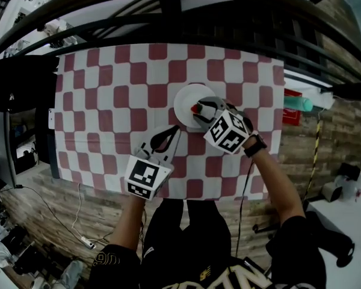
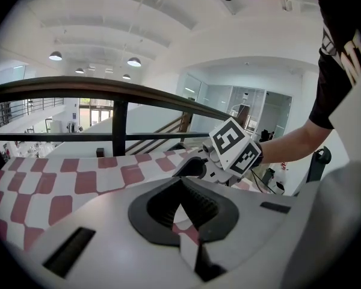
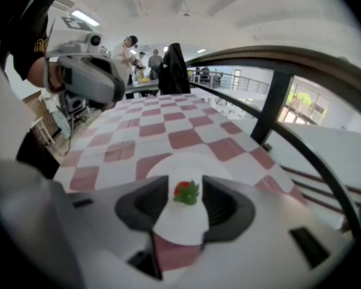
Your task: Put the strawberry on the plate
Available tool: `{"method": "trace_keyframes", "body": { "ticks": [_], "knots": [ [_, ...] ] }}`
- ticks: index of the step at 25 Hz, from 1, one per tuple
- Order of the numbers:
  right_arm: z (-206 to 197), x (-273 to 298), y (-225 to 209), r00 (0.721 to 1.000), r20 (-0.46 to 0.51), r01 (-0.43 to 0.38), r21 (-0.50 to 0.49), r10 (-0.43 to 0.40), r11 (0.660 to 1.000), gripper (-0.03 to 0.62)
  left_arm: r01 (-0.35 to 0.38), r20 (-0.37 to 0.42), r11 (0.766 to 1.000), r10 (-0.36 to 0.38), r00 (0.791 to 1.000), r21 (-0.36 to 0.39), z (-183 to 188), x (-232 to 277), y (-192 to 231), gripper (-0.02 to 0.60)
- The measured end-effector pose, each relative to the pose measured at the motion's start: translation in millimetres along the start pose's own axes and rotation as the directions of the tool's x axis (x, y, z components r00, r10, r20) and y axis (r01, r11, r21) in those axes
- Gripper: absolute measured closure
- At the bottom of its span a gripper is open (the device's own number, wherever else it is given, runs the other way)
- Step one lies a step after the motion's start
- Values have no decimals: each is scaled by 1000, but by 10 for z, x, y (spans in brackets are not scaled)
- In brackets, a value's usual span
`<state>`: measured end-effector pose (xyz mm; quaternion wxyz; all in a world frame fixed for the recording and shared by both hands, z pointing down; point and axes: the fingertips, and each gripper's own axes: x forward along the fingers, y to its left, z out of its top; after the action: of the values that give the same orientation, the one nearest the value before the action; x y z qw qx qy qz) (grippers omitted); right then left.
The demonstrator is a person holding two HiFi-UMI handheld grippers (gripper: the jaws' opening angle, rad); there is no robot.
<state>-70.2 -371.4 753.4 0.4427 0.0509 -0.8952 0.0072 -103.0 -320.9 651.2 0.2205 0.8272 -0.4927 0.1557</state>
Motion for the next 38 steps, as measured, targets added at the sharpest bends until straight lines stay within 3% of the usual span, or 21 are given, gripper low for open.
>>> {"method": "trace_keyframes", "body": {
  "ticks": [8, 14, 18, 20, 23, 28, 32, 34, 38],
  "knots": [
    [362, -575, -19, 996, 54, 65, 5, -65, 998, 430, -5, 45, 999, 3, 999, 41, 422, -278, -138, 573],
    [738, -1139, -17, 983, 114, 143, 15, -144, 990, 431, 21, 109, 997, -29, 994, 71, 944, -547, -292, 573],
    [1061, -1585, -99, 950, 213, 199, 141, -226, 970, 442, 14, 169, 998, -24, 985, 62, 1366, -701, -368, 573],
    [1224, -1804, -174, 914, 279, 224, 254, -293, 941, 450, 4, 205, 1000, -10, 979, 31, 1538, -756, -360, 573],
    [1425, -2141, -170, 837, 367, 261, 385, -406, 885, 462, -19, 261, 1000, 16, 965, 11, 1719, -887, -359, 573],
    [1753, -2711, 22, 697, 458, 313, 497, -552, 809, 497, -77, 336, 997, 72, 939, 0, 1944, -1183, -382, 572],
    [1782, -3124, 56, 583, 441, 332, 637, -682, 695, 544, -117, 390, 993, 121, 913, -34, 2109, -1422, -400, 573],
    [1788, -3233, 107, 556, 433, 336, 664, -710, 668, 553, -132, 409, 991, 133, 903, -30, 2162, -1511, -434, 573],
    [1831, -3348, 241, 525, 436, 357, 667, -731, 654, 565, -157, 447, 987, 153, 881, -27, 2218, -1661, -478, 574]
  ]
}}
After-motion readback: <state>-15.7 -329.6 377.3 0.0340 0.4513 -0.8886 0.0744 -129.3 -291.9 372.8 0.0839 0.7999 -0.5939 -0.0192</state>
